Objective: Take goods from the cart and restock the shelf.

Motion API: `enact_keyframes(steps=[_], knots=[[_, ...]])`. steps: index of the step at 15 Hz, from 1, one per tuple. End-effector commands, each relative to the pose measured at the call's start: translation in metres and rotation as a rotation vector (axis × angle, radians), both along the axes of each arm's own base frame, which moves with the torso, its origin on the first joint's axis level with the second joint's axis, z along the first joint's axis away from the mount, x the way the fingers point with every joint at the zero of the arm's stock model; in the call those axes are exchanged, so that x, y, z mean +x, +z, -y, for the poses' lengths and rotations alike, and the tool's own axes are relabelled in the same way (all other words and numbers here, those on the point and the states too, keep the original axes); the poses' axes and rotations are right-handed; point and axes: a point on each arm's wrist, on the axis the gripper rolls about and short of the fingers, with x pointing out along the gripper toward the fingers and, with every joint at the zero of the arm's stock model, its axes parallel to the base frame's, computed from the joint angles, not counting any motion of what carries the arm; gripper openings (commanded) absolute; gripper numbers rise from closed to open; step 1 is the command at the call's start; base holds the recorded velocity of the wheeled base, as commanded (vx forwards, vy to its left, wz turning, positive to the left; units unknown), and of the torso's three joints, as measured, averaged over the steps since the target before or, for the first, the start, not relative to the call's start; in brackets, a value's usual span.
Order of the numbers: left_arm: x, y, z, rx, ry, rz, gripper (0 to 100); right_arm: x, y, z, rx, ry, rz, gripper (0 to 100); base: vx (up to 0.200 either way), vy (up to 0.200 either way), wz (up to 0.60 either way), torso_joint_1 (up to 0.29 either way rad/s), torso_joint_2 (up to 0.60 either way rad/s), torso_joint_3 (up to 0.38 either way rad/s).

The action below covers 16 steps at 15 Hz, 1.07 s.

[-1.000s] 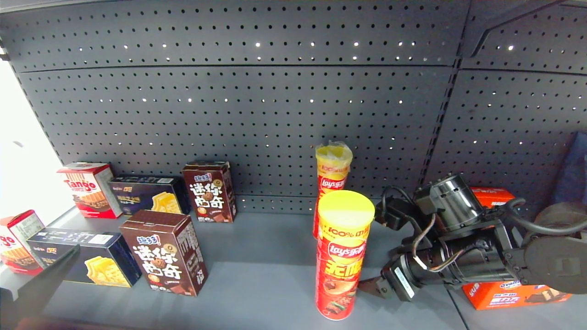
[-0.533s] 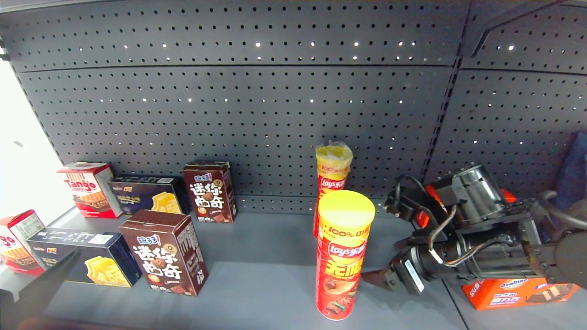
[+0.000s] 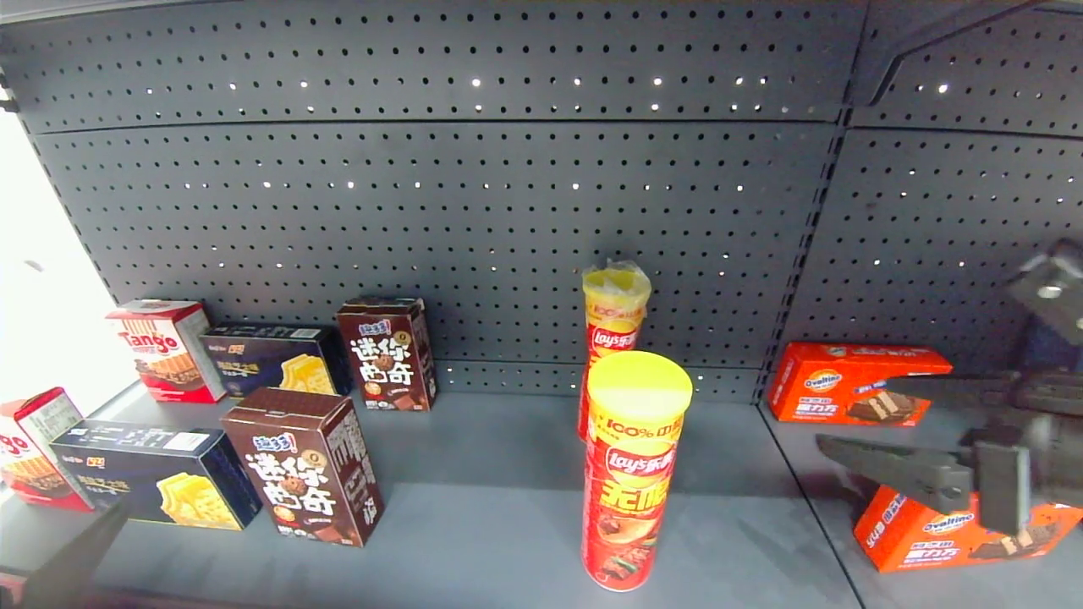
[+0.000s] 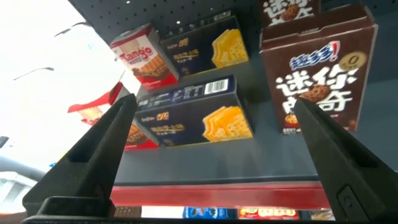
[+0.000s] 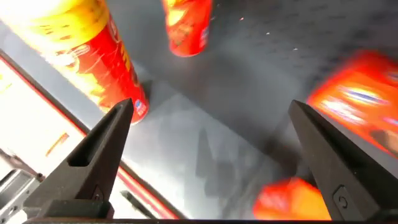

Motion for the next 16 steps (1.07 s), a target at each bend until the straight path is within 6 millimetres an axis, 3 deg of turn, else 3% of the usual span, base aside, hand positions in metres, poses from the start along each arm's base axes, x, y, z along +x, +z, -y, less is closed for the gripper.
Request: enact_keyframes(steps=[1,2,4,6,9,10,12,15,16], knots=[[-0.006,0.0,-0.003,-0.011,0.004,0.026,100,-0.074,-0.007,0.051,0.132,-0.144,0.163,100,0.0,0.0,0.0,0.0,0.0,0.0],[-0.01,0.0,-0.006,-0.015,0.032,0.043,100,-0.095,-0.011,0.069,0.211,-0.307,0.22,100,0.0,0.0,0.0,0.0,0.0,0.0],[-0.014,-0.003,-0.008,-0.015,0.05,0.05,100,-0.111,-0.021,0.079,0.235,-0.424,0.267,100,0.0,0.0,0.0,0.0,0.0,0.0],[-0.025,-0.005,-0.014,0.007,0.09,0.092,100,-0.137,-0.057,0.087,0.231,-0.599,0.33,100,0.0,0.0,0.0,0.0,0.0,0.0],[-0.041,-0.003,-0.021,0.053,0.148,0.151,100,-0.155,-0.084,0.083,0.229,-0.718,0.402,100,0.0,0.0,0.0,0.0,0.0,0.0],[-0.054,-0.006,-0.024,0.094,0.189,0.146,100,-0.161,-0.113,0.081,0.213,-0.709,0.412,100,0.0,0.0,0.0,0.0,0.0,0.0],[-0.074,-0.017,-0.028,0.111,0.202,0.111,100,-0.149,-0.149,0.082,0.182,-0.711,0.392,100,0.0,0.0,0.0,0.0,0.0,0.0],[-0.092,-0.033,-0.032,0.098,0.191,0.115,100,-0.146,-0.164,0.083,0.146,-0.719,0.333,100,0.0,0.0,0.0,0.0,0.0,0.0],[-0.094,-0.037,-0.033,0.069,0.184,0.131,100,-0.146,-0.168,0.081,0.113,-0.651,0.296,100,0.0,0.0,0.0,0.0,0.0,0.0]])
